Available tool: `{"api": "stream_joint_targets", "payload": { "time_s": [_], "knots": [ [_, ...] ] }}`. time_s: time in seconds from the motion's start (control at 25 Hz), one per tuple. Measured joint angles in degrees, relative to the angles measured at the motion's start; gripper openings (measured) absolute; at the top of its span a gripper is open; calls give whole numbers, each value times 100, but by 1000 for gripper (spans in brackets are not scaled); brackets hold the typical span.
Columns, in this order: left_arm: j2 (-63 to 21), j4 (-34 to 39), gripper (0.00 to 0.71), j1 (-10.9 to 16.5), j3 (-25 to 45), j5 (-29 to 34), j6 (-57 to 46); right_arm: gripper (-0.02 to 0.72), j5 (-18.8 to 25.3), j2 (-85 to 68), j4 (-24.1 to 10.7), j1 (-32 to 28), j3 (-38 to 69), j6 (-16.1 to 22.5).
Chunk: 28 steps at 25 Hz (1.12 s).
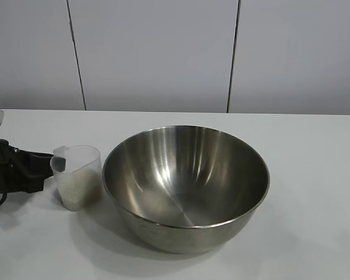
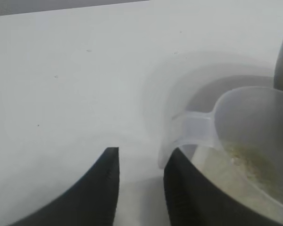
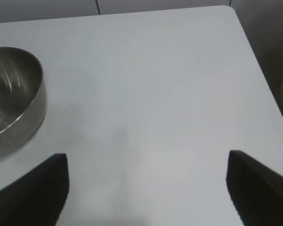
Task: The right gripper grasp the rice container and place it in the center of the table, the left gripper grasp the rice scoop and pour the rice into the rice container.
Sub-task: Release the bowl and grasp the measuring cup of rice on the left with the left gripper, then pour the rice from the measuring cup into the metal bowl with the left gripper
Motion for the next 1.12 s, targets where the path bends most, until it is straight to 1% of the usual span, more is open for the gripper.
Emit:
{"api": "stream_joint_targets", "payload": {
  "time_s": [0.12, 0.16, 0.24, 0.68, 0.88, 1.0, 1.12],
  "knots": [
    [0, 0, 54, 0, 0, 0, 6, 621, -6, 0, 0, 0, 0, 0],
    [0, 0, 34, 0, 0, 0, 6, 621, 0, 0, 0, 0, 0, 0],
    [-18, 0, 18, 0, 0, 7, 6, 621, 0, 0, 0, 0, 0, 0],
    [-347, 6, 12, 0, -68, 68, 6, 621, 0, 0, 0, 0, 0, 0],
    [-832, 6, 12, 0, -75, 139, 6, 621, 0, 0, 0, 0, 0, 0],
    [-1402, 51, 12, 0, -176, 479, 6, 621, 0, 0, 0, 0, 0, 0],
    [-1990, 118, 12, 0, -284, 959, 1, 621, 0, 0, 0, 0, 0, 0]
  ]
}}
